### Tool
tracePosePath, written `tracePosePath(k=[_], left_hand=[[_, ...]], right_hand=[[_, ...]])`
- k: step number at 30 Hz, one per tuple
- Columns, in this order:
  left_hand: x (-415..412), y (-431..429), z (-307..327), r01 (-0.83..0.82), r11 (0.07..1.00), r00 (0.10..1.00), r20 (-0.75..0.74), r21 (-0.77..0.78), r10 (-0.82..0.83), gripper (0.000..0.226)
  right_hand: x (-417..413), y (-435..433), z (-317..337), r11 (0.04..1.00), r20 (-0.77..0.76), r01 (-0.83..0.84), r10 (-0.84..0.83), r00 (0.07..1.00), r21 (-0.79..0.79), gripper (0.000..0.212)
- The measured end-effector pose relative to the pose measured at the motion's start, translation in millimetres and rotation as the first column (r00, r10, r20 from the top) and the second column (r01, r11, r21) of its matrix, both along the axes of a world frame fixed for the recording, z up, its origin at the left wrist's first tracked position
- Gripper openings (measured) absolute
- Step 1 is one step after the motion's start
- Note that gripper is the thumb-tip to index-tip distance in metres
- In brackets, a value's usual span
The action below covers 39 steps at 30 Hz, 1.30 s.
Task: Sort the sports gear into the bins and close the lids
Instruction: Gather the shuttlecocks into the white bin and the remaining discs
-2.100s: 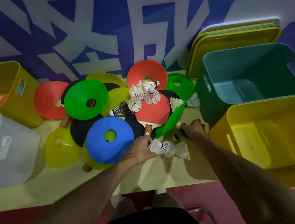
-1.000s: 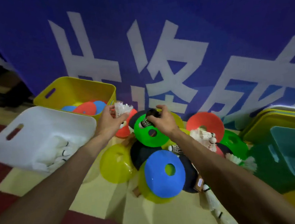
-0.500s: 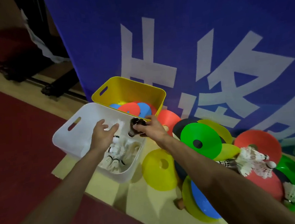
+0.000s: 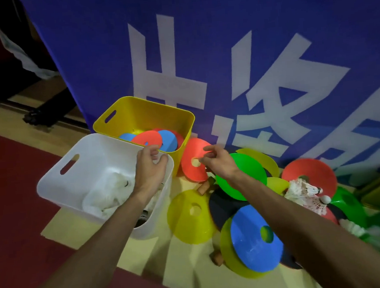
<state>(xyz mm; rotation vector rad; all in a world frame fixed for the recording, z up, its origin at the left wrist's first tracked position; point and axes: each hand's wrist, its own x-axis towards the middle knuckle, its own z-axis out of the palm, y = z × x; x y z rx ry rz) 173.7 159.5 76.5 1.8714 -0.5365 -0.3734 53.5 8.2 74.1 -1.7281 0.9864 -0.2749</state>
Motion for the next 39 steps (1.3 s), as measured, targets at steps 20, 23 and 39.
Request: tracePosePath(k=[20, 23, 39], left_hand=[[-220, -185, -18, 0.441, 0.872, 0.889, 0.034, 0.212, -0.458, 0.024], [-247, -201, -32, 0.481, 0.825, 0.862, 0.013, 0.297, -0.507, 0.028], [-291, -246, -95, 0.595, 0.348, 0.546, -0.047, 0.725, -0.836, 0.072]], right_hand=[[-277, -184, -19, 0.944, -0.237, 0.232, -0.286, 0.928, -0.233, 0.029], [-300, -196, -33, 0.941, -0.290, 0.234, -0.301, 0.908, -0.245, 0.029], [-330, -219, -106, 0.981, -0.432, 0.007, -0.092, 0.897, -0.195, 0.037]])
